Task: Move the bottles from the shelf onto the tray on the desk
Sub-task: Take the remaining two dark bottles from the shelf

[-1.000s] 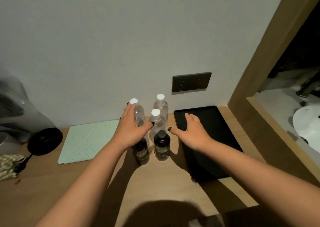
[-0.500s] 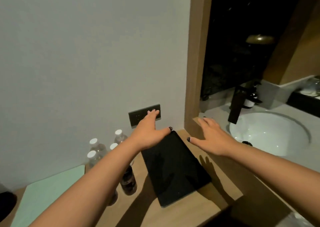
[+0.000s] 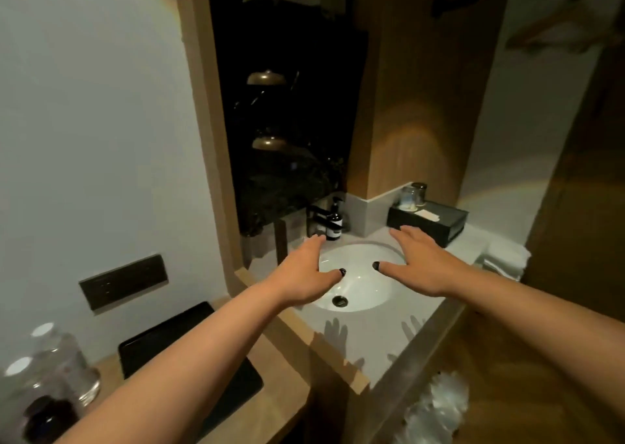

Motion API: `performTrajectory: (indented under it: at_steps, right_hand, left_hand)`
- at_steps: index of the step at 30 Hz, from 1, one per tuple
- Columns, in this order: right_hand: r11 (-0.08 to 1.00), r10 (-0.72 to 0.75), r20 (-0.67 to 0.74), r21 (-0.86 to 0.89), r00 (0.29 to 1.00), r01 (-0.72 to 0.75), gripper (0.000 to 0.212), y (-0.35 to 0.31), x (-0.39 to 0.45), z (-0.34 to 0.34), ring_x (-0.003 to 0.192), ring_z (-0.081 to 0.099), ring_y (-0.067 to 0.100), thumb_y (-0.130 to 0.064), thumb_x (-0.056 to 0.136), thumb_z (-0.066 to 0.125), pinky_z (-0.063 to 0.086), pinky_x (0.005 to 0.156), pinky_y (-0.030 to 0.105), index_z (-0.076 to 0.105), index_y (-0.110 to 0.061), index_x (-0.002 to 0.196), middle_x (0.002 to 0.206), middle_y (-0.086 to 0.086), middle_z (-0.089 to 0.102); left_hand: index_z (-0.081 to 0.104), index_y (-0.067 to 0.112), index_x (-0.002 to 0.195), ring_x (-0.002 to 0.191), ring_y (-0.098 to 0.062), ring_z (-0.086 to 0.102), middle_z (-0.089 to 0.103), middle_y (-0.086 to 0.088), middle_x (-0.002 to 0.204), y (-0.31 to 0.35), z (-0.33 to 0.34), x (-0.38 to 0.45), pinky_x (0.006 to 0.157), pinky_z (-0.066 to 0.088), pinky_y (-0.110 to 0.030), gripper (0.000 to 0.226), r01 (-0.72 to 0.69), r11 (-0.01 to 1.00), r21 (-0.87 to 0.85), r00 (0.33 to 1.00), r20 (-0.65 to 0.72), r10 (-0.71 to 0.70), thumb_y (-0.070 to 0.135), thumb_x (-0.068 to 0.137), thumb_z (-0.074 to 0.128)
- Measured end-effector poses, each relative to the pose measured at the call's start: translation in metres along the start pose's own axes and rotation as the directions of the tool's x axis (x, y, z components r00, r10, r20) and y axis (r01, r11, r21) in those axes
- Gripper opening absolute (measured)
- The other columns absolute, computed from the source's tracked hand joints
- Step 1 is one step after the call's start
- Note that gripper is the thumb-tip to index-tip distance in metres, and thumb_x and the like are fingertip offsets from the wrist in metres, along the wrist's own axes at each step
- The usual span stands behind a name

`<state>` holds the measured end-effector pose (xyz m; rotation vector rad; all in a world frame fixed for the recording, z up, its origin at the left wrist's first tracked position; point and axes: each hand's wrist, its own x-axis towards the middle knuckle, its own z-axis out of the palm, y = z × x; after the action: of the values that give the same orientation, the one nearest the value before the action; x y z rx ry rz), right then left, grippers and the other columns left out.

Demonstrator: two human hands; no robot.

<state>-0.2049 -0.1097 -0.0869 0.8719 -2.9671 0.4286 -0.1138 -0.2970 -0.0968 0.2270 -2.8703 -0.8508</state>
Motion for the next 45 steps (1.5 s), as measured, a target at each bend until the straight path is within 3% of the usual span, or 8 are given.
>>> performTrajectory:
  at_steps: [8,13,21,33,38,42,45]
  right_hand:
    - [0.985,0.174,-0.085,-0.005,0.981,-0.175,0.078,0.117,-0.034,-0.061,0.142,0.023,0.028,-0.052,0.09,0.05,0.024,0.114,0.04,0.021,-0.011,0.149,0.155,0.01,0.024]
    - [0.97,0.24,-0.1,-0.01,0.965,-0.243,0.08,0.168,-0.049,-0.08,0.146,0.013,0.027,-0.051,0.091,0.048,0.019,0.116,0.04,0.014,-0.012,0.151,0.159,0.009,0.015]
    - [0.941,0.334,-0.106,0.101,0.937,-0.324,0.075,0.246,-0.044,-0.092,0.145,0.017,0.025,-0.047,0.092,0.047,0.023,0.116,0.04,0.015,-0.014,0.151,0.159,0.006,0.015]
    - [0.914,0.398,-0.07,0.112,0.915,-0.389,0.074,0.395,0.085,-0.094,0.145,0.018,0.023,-0.045,0.092,0.049,0.023,0.116,0.038,0.016,-0.016,0.151,0.159,0.003,0.015]
    - [0.911,0.405,-0.057,0.113,0.913,-0.397,0.074,0.464,0.149,-0.098,0.145,0.019,0.023,-0.046,0.092,0.05,0.025,0.116,0.038,0.017,-0.016,0.151,0.159,0.003,0.015]
    - [0.907,0.41,-0.058,0.127,0.91,-0.4,0.073,0.515,0.184,-0.103,0.146,0.018,0.024,-0.045,0.092,0.049,0.024,0.117,0.039,0.018,-0.015,0.151,0.159,0.005,0.015]
    - [0.901,0.415,-0.039,0.16,0.909,-0.404,0.073,0.554,0.203,-0.103,0.145,0.02,0.024,-0.045,0.092,0.049,0.025,0.115,0.039,0.019,-0.015,0.151,0.159,0.005,0.016]
  left_hand:
    - [0.024,0.018,0.148,0.129,-0.026,0.044,0.03,-0.005,0.154,0.11,0.061,0.04,0.105,0.032,-0.032,0.071,-0.11,0.993,-0.053,0.992,0.058,0.113,0.038,0.089,0.059]
    - [0.015,0.013,0.151,0.146,-0.022,0.017,0.016,-0.005,0.159,0.155,0.094,0.072,0.115,0.019,-0.033,0.078,-0.176,0.984,-0.031,0.978,0.109,0.178,0.038,0.09,0.057]
    - [0.017,0.016,0.151,0.144,-0.023,0.023,0.021,-0.004,0.158,0.201,0.148,0.142,0.113,0.025,-0.035,0.077,-0.213,0.972,-0.097,0.958,0.176,0.227,0.038,0.089,0.058]
    - [0.016,0.018,0.151,0.14,-0.026,0.03,0.019,-0.003,0.159,0.247,0.232,0.326,0.113,0.03,-0.041,0.077,-0.229,0.967,-0.107,0.94,0.234,0.249,0.037,0.089,0.057]
    - [0.014,0.015,0.151,0.147,-0.021,0.012,0.015,-0.003,0.16,0.27,0.271,0.417,0.116,0.02,-0.037,0.075,-0.246,0.966,-0.076,0.929,0.265,0.257,0.037,0.092,0.054]
    - [0.013,0.017,0.151,0.144,-0.026,0.023,0.016,-0.003,0.159,0.292,0.302,0.473,0.112,0.029,-0.04,0.074,-0.22,0.973,-0.069,0.927,0.297,0.23,0.036,0.092,0.053]
    - [0.013,0.017,0.151,0.146,-0.022,0.015,0.015,-0.003,0.16,0.308,0.327,0.507,0.115,0.025,-0.038,0.075,-0.213,0.974,-0.072,0.919,0.325,0.225,0.036,0.091,0.053]
